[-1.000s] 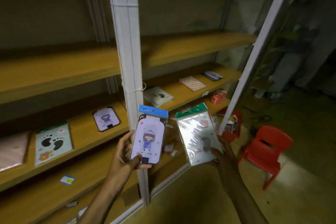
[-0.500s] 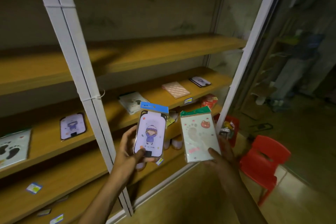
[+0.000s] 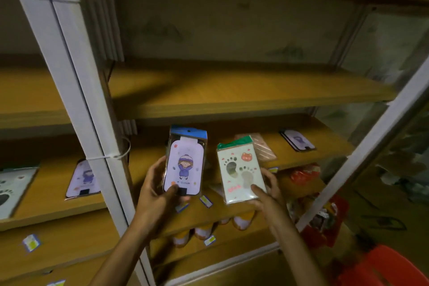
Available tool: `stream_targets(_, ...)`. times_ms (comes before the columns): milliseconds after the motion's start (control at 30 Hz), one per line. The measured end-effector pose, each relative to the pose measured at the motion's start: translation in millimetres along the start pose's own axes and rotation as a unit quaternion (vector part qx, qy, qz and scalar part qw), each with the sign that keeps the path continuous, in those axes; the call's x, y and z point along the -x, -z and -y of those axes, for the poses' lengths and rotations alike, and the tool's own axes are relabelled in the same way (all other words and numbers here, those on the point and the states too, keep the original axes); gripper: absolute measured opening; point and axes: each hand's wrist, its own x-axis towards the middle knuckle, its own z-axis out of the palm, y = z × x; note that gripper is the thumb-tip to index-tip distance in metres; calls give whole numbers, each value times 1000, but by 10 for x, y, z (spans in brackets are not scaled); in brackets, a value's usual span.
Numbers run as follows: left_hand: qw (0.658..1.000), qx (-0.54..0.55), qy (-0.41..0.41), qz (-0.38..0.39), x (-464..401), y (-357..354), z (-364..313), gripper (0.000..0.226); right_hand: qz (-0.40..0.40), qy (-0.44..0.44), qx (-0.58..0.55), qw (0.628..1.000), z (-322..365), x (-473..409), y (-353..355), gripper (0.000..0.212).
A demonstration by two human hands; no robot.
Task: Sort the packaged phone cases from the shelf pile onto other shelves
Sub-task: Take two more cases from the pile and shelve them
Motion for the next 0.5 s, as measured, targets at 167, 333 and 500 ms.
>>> stream_targets(167, 997, -14, -3, -71, -214, 72, -1, 69, 53, -33, -25, 998, -14, -586, -351, 50)
stream_targets(333, 988, -6, 16, -150, -248, 49, -33, 65, 110, -71, -19, 991, -80, -1048, -688, 50)
stream_targets(500, 974, -18, -16, -225, -211, -50, -59, 61, 175, -99, 9, 979, -172, -1390, -951, 48)
